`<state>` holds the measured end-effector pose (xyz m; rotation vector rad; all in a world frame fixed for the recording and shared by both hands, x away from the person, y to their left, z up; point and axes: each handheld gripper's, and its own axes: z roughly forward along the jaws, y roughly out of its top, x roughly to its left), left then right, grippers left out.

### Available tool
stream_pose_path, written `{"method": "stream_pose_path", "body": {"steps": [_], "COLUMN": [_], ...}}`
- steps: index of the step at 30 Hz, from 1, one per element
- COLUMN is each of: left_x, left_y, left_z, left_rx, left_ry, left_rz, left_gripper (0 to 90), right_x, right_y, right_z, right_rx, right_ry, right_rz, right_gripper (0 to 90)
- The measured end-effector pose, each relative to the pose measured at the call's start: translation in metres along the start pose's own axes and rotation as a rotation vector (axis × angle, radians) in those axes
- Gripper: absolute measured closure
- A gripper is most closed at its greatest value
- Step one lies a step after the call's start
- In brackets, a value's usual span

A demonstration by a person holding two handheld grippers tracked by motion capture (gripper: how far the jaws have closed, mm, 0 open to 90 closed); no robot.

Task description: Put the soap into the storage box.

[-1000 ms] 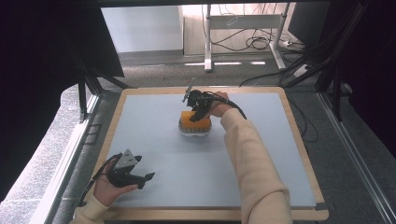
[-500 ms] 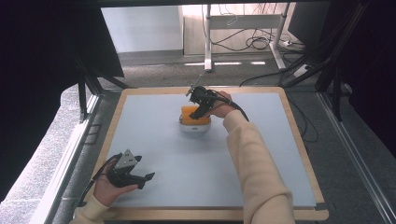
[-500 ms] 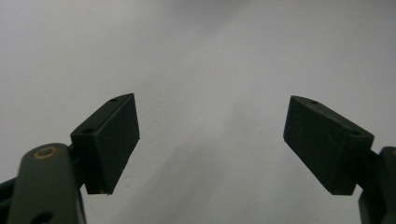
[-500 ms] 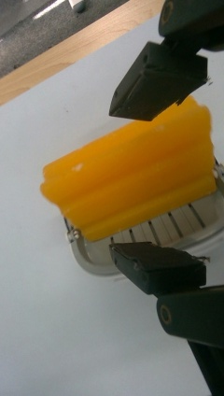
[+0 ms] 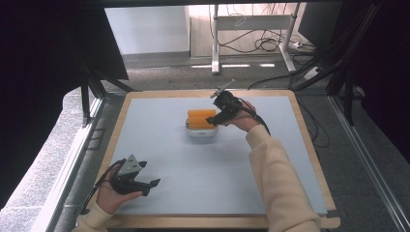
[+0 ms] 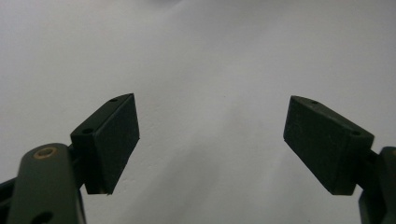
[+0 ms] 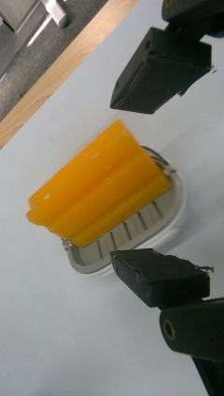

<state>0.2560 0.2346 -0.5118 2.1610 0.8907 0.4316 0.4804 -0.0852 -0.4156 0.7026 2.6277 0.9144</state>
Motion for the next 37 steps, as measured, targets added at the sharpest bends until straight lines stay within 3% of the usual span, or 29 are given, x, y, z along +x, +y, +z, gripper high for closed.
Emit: {"method": "stream_pose_path", "body": {"steps": [7, 11, 14, 17, 18, 19, 23, 25, 31, 37], "left_x": [0.000, 0.000, 0.001, 0.002, 0.002, 0.003, 0.003, 0.003, 0.006, 0.007], "left_y": [0.000, 0.000, 0.000, 0.000, 0.000, -0.001, -0.002, -0.001, -0.001, 0.000], "left_z": [0.001, 0.000, -0.001, 0.000, 0.000, 0.000, 0.001, 0.001, 0.004, 0.004], "left_rx": [0.013, 0.001, 0.002, 0.003, 0.003, 0.008, 0.011, 0.012, 0.017, 0.014], "left_ry": [0.005, 0.008, 0.009, 0.013, 0.013, 0.016, 0.021, 0.027, 0.032, 0.033], "left_rz": [0.007, -0.005, -0.006, -0.011, -0.011, -0.011, -0.014, -0.024, -0.028, -0.046], "left_gripper": [18.3, 18.3, 18.3, 18.3, 18.3, 18.3, 18.3, 18.3, 18.3, 18.3], "right_x": [0.012, 0.024, 0.028, 0.039, 0.039, 0.047, 0.054, 0.059, 0.061, 0.057], "right_y": [-0.032, -0.063, -0.075, -0.101, -0.101, -0.117, -0.136, -0.153, -0.165, -0.173], "right_z": [-0.024, -0.043, -0.050, -0.067, -0.067, -0.076, -0.084, -0.090, -0.092, -0.092], "right_rx": [-0.050, -0.073, -0.079, -0.118, -0.118, -0.127, -0.133, -0.152, -0.159, -0.183], "right_ry": [-0.017, -0.078, -0.083, -0.092, -0.092, -0.102, -0.112, -0.112, -0.121, -0.149], "right_rz": [0.040, 0.085, 0.114, 0.117, 0.117, 0.118, 0.121, 0.154, 0.156, 0.192], "right_gripper": [22.3, 22.2, 22.2, 21.9, 21.9, 21.6, 21.5, 20.6, 18.7, 14.5]}}
